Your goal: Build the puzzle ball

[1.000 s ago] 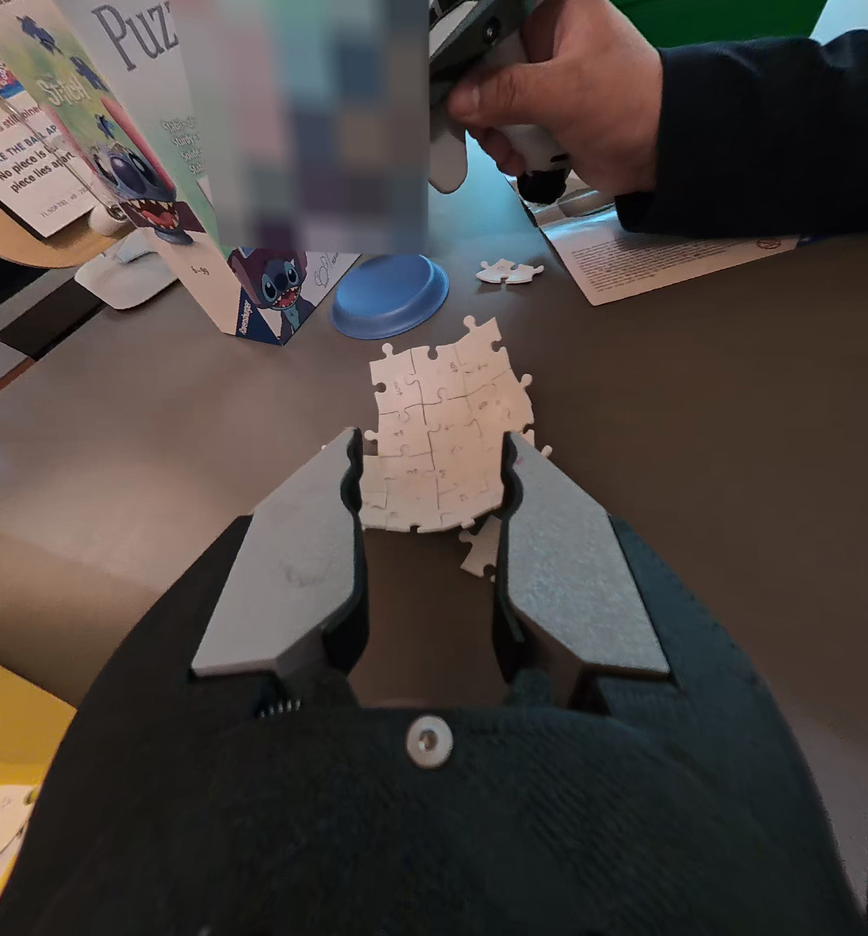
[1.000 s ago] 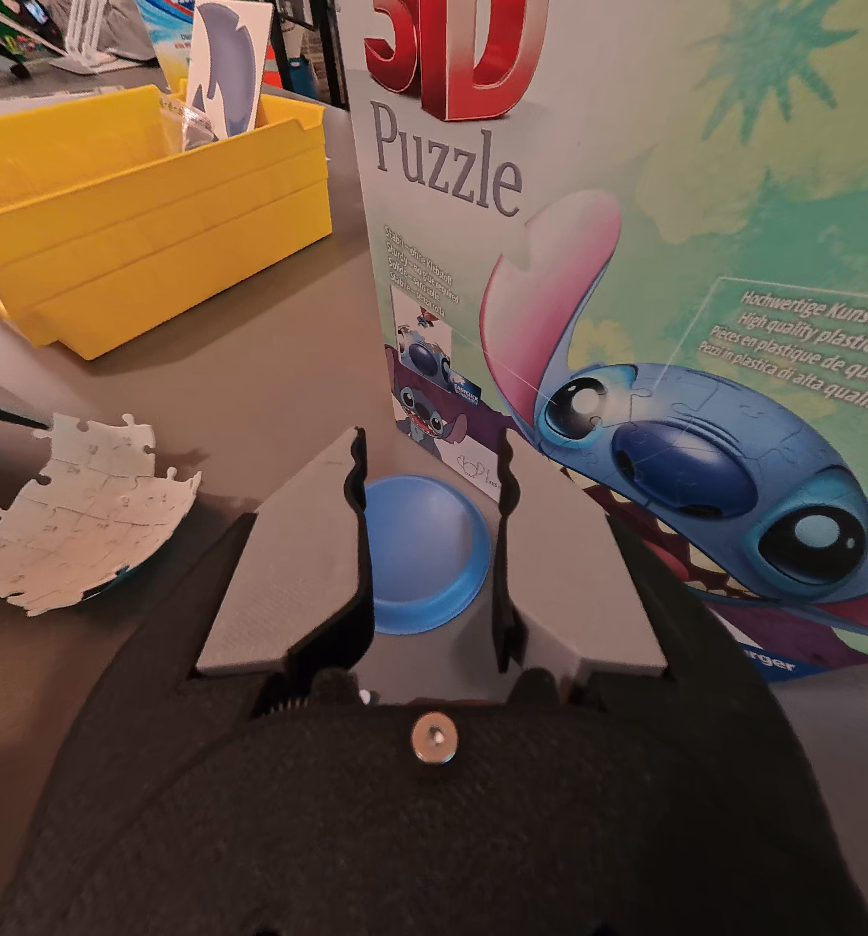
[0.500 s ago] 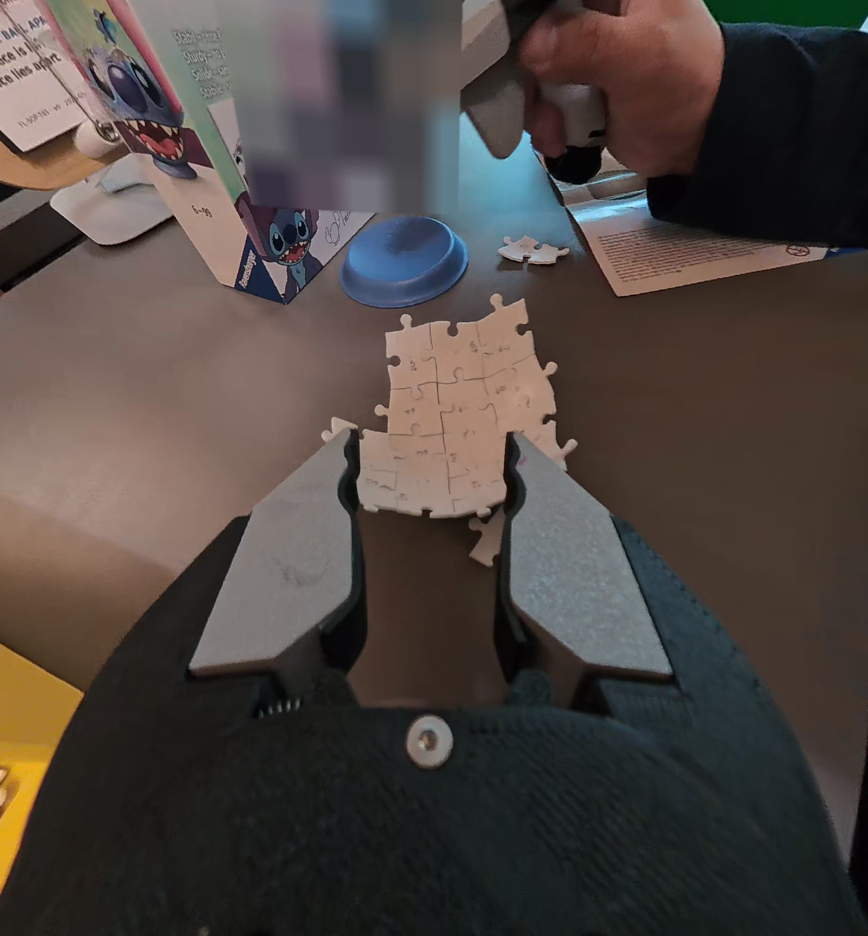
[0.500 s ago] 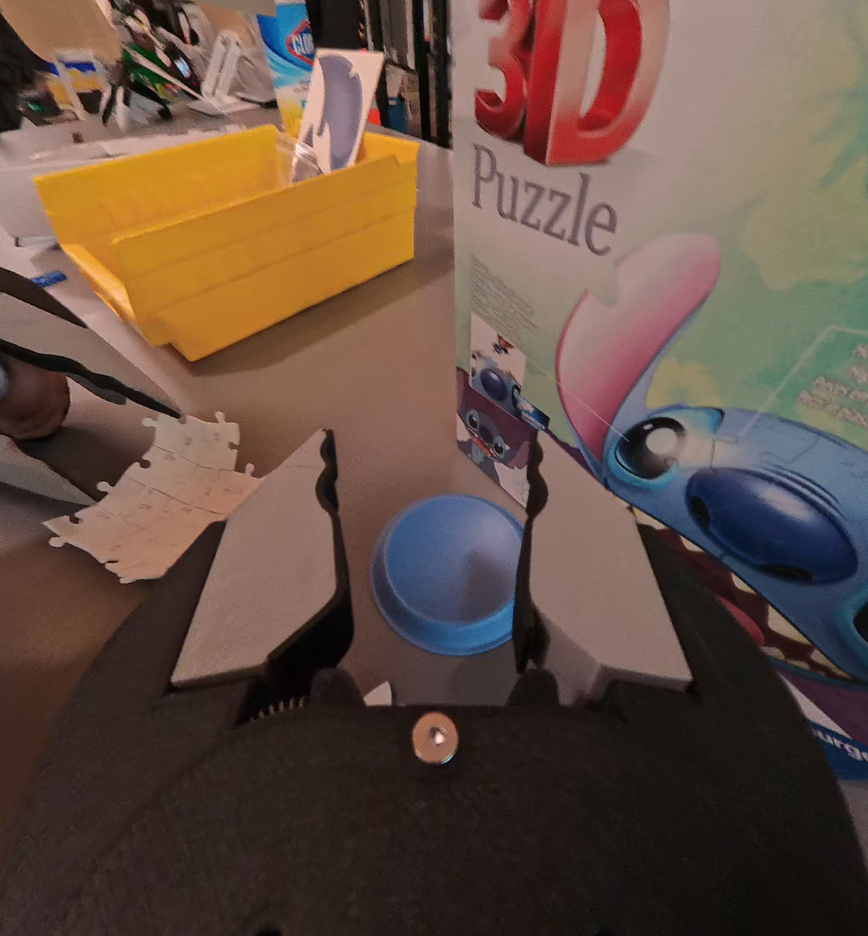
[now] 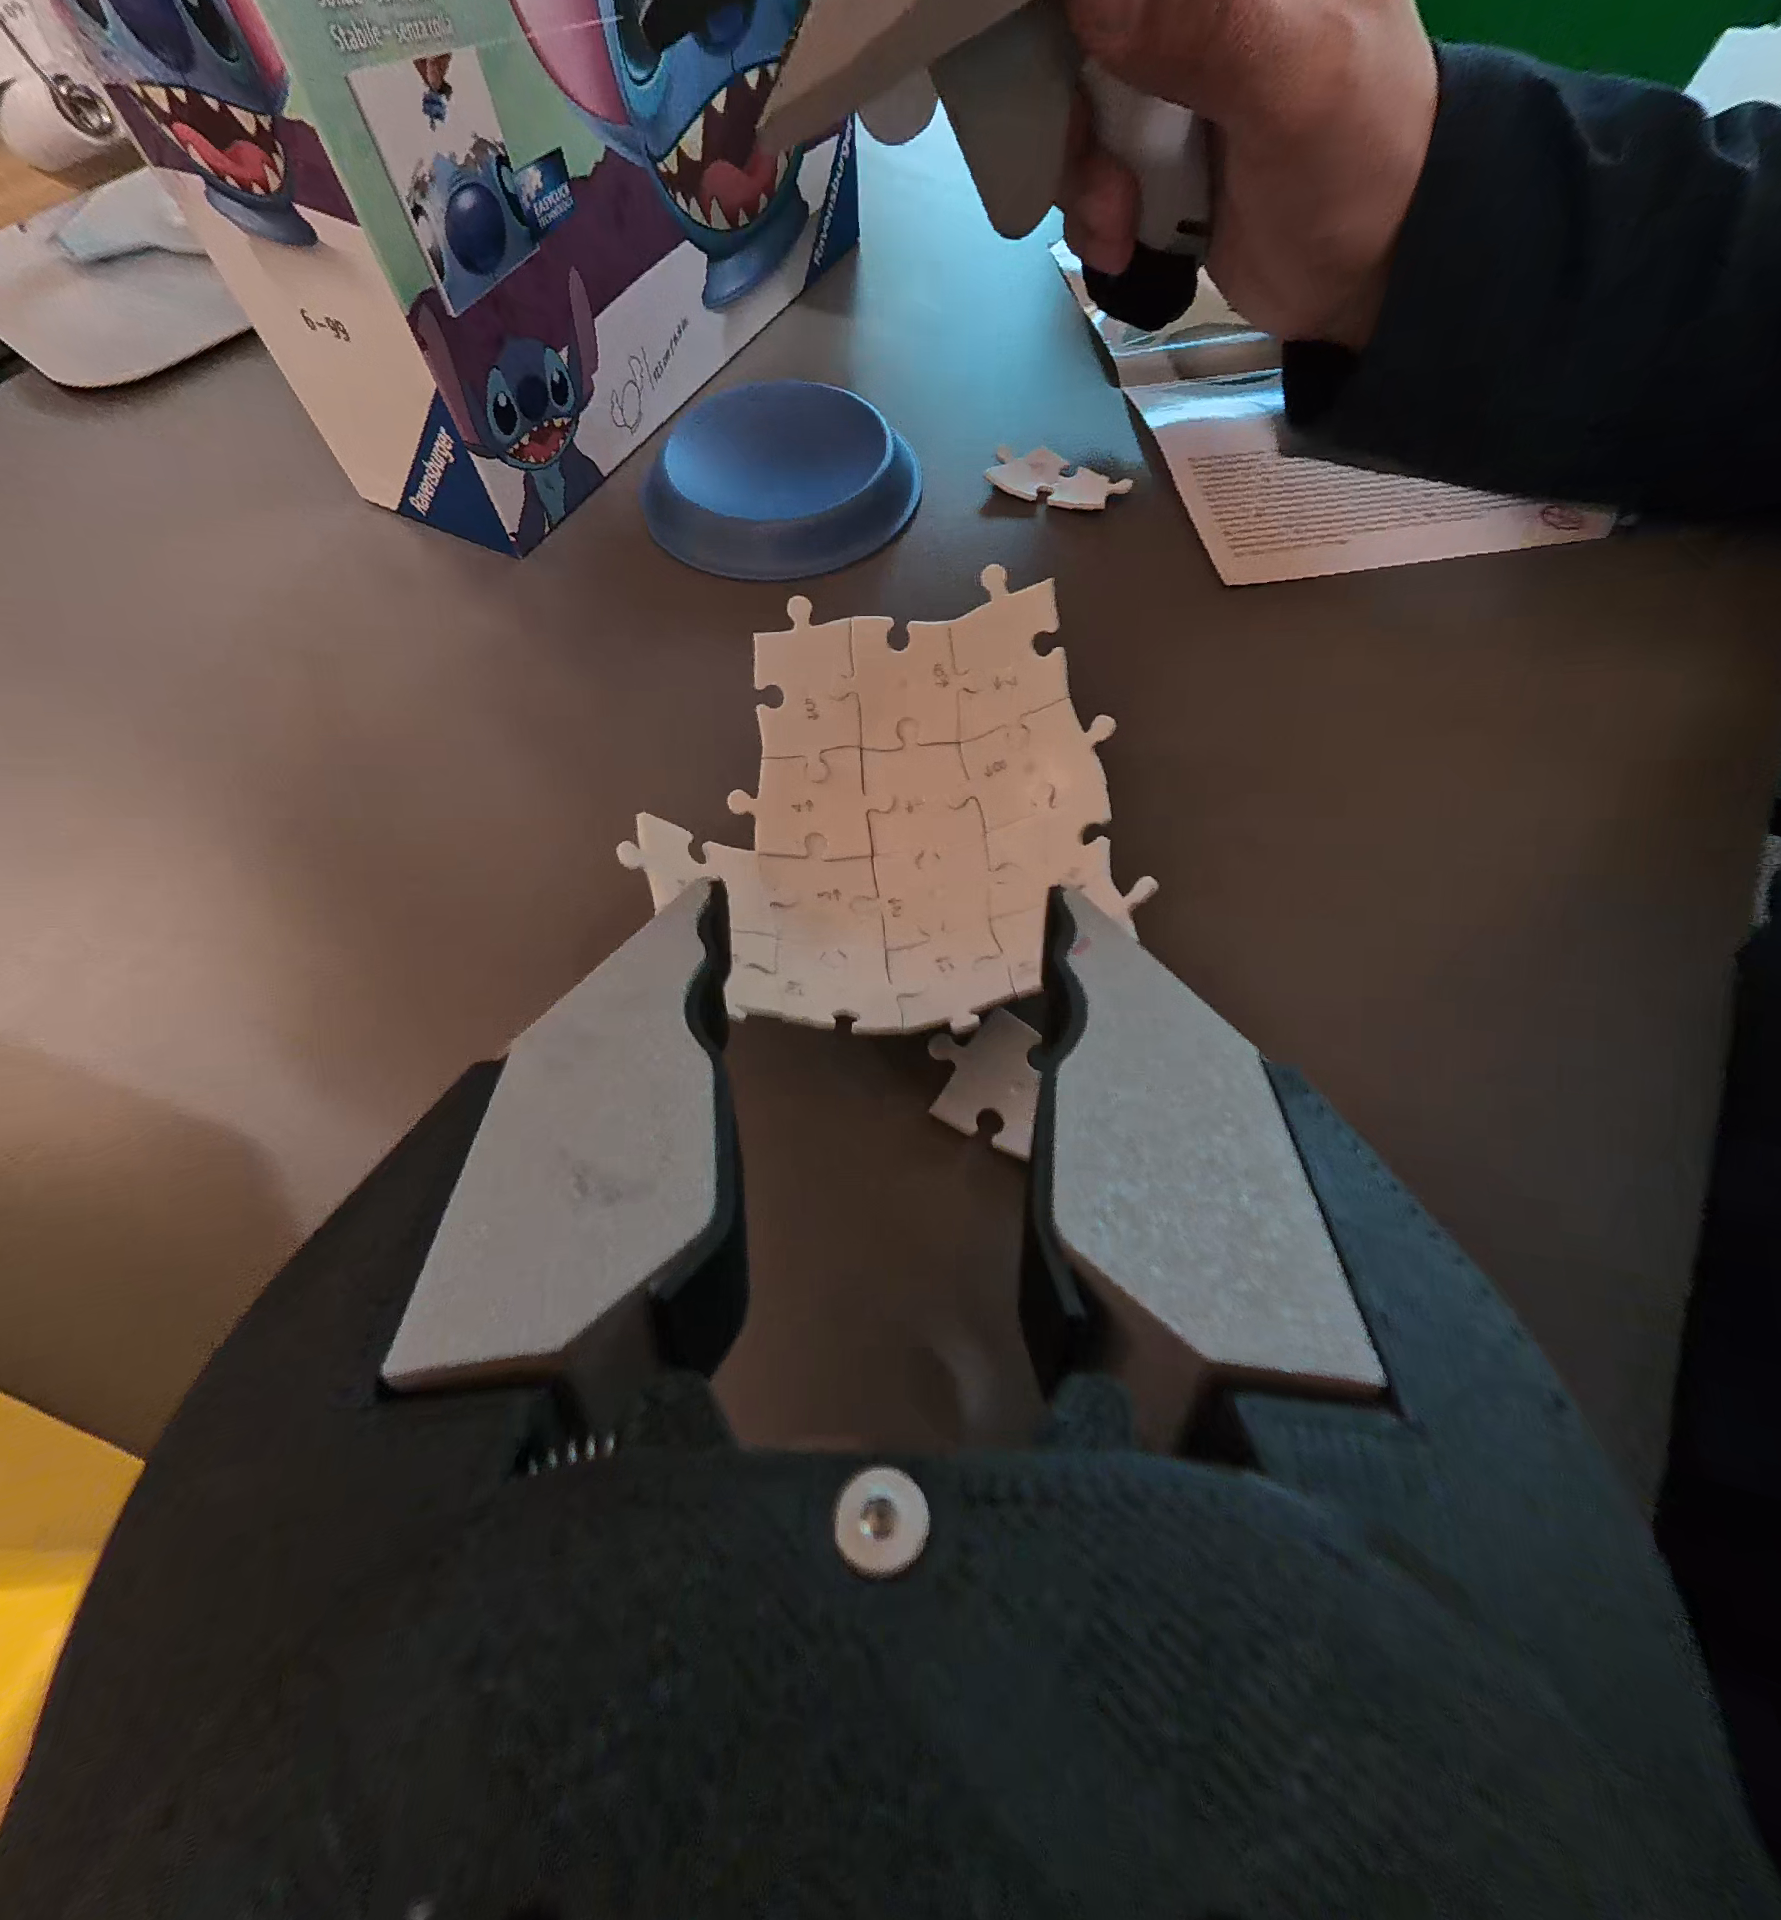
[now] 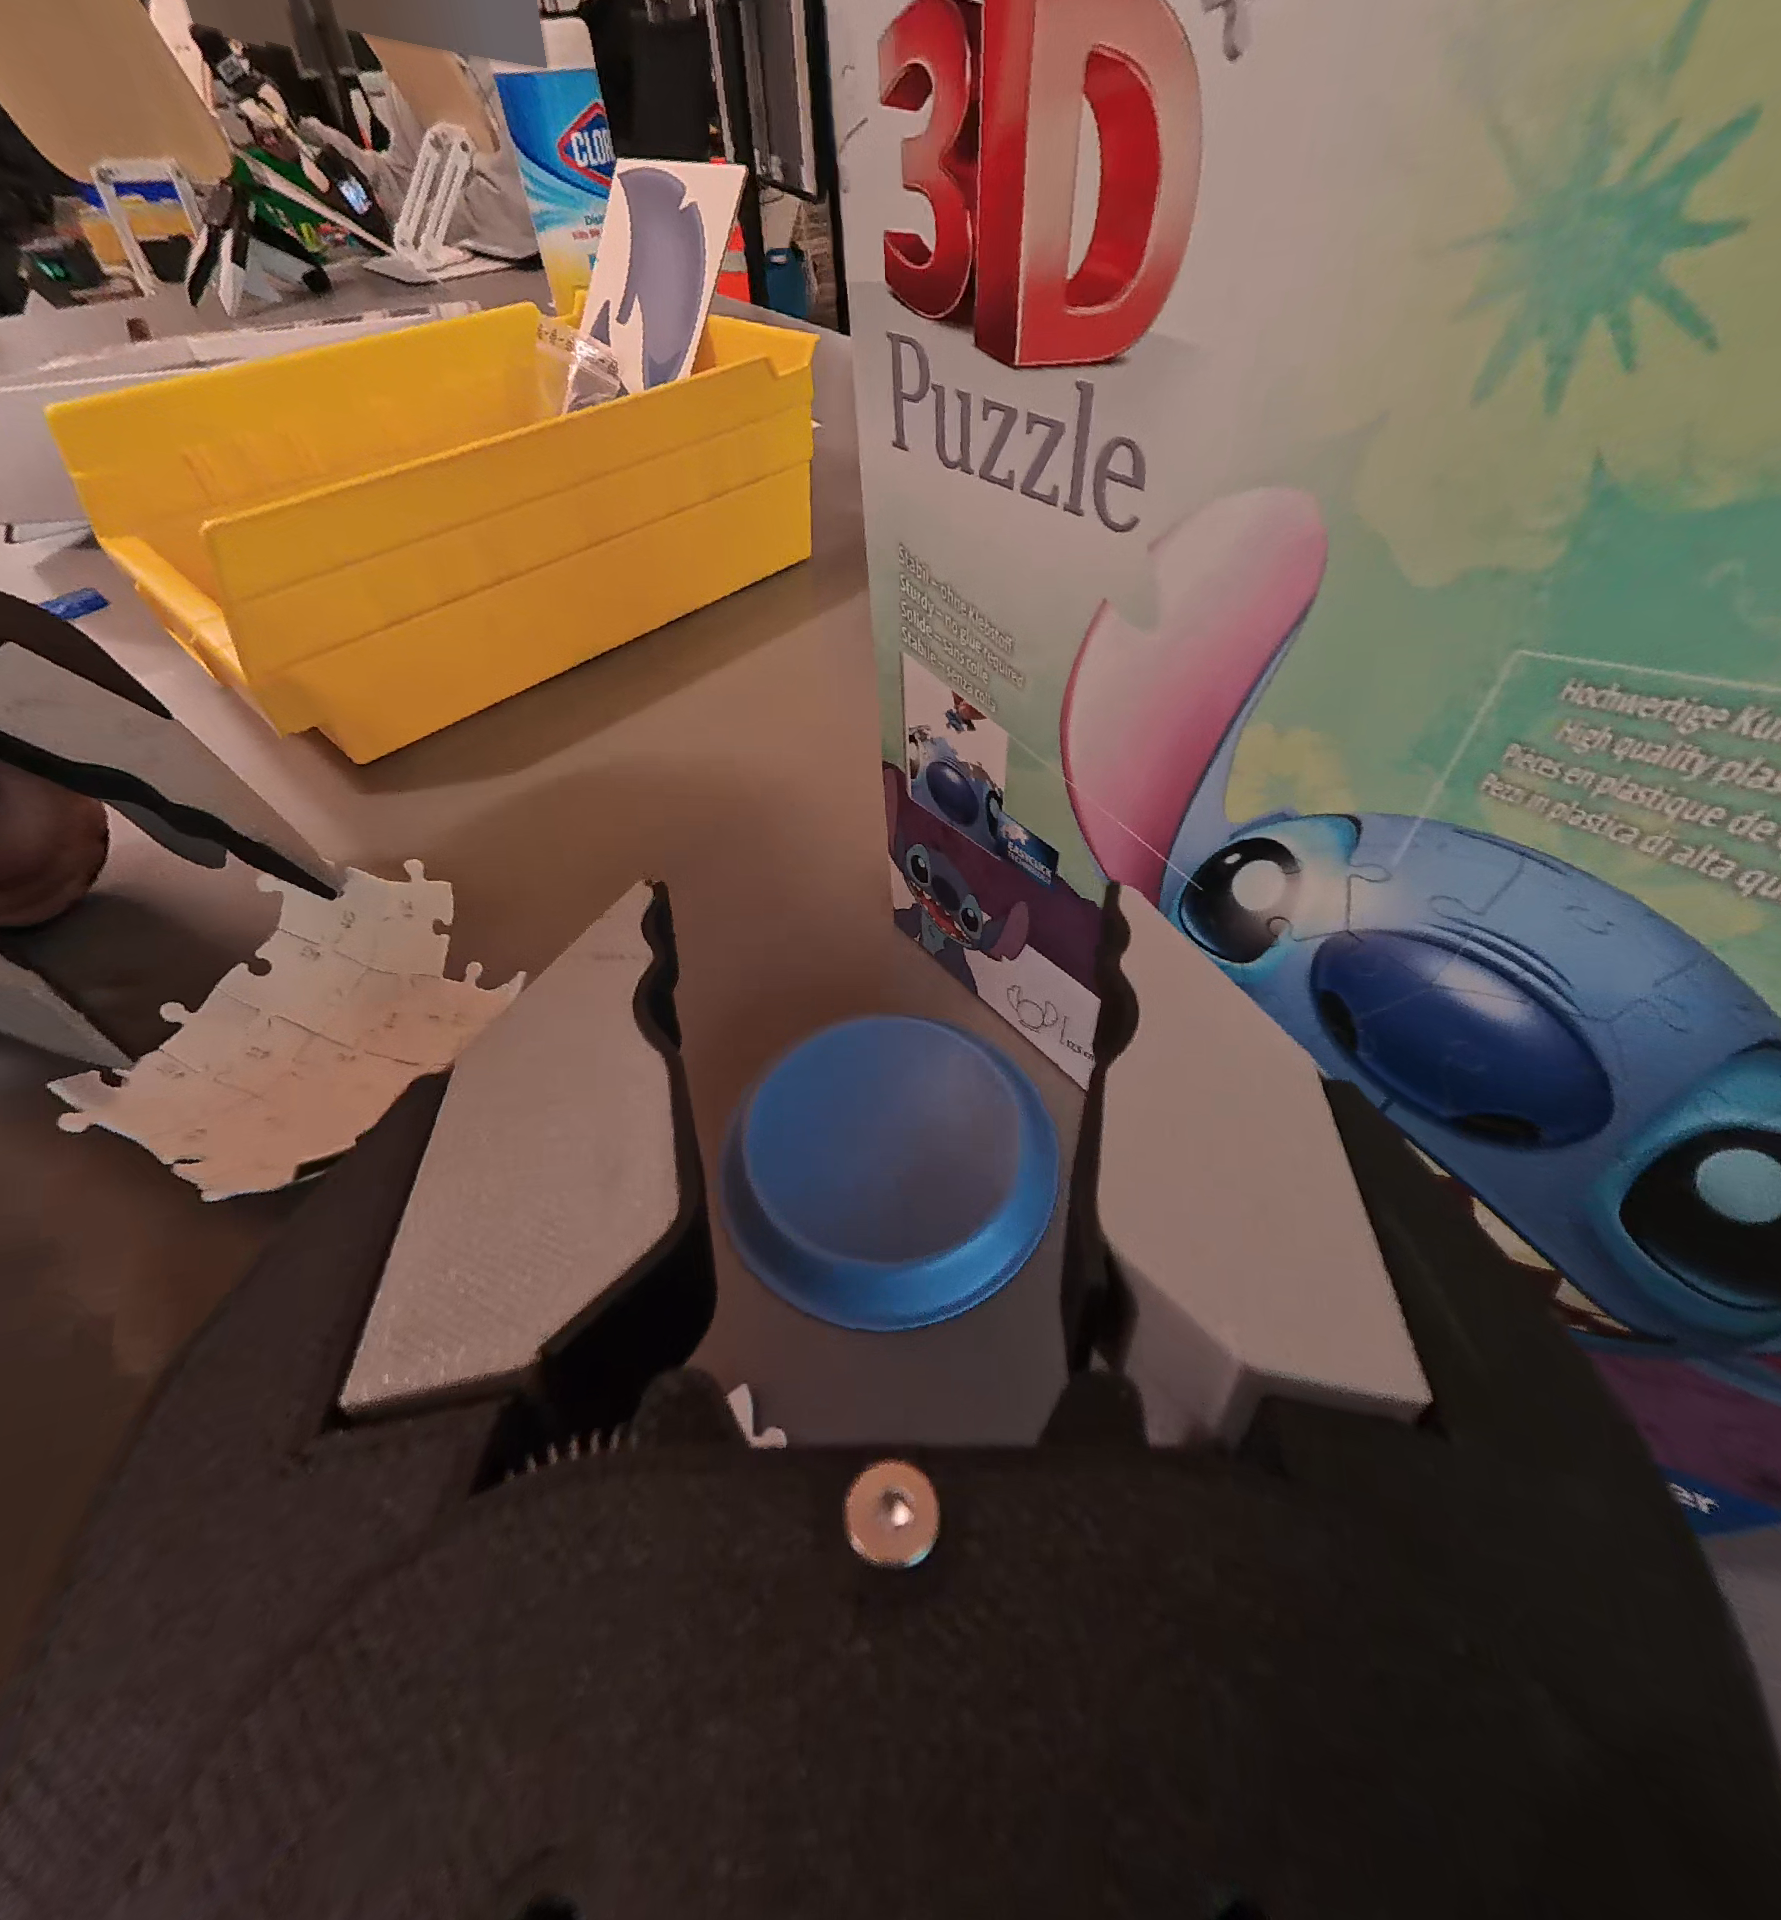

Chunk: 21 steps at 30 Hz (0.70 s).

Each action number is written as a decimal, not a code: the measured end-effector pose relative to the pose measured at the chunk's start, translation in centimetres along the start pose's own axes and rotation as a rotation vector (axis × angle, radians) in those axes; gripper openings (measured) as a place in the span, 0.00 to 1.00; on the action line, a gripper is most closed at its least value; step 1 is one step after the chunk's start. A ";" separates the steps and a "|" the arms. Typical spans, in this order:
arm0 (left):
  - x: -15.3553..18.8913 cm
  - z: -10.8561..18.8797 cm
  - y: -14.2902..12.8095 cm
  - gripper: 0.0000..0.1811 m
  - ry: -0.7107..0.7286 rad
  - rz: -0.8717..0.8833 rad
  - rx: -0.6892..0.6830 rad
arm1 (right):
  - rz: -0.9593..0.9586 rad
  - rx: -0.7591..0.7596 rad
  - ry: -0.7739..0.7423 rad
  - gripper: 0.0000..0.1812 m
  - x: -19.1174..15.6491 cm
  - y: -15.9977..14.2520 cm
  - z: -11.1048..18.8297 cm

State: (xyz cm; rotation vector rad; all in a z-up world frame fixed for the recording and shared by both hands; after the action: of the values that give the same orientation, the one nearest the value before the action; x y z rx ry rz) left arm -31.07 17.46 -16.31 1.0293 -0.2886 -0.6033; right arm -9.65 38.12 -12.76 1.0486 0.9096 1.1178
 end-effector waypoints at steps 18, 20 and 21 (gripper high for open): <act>-3.9 6.5 0.4 0.28 -0.146 0.243 0.094 | -0.034 -0.059 0.017 0.40 0.7 -0.9 -0.8; -5.7 10.3 1.3 0.27 -0.101 0.220 0.088 | -0.051 -0.047 0.041 0.40 0.5 -0.9 -0.8; -6.7 12.0 1.6 0.27 -0.084 0.220 0.056 | -0.058 -0.042 0.051 0.40 0.3 -0.8 -0.8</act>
State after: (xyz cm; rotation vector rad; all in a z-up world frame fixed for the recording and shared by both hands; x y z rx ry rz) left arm -41.88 13.48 -8.57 1.0114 -0.4885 -0.4420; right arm -10.13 38.52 -13.76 0.9574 0.9471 1.1155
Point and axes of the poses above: each gripper's, where its closed fingertips meet, z back along the fingers, y out of its top, x = y × z across the jaws, the point moved 10 cm from there along z, back along the fingers, and after that the axes turned 3 degrees about y, right-handed, at the moved point
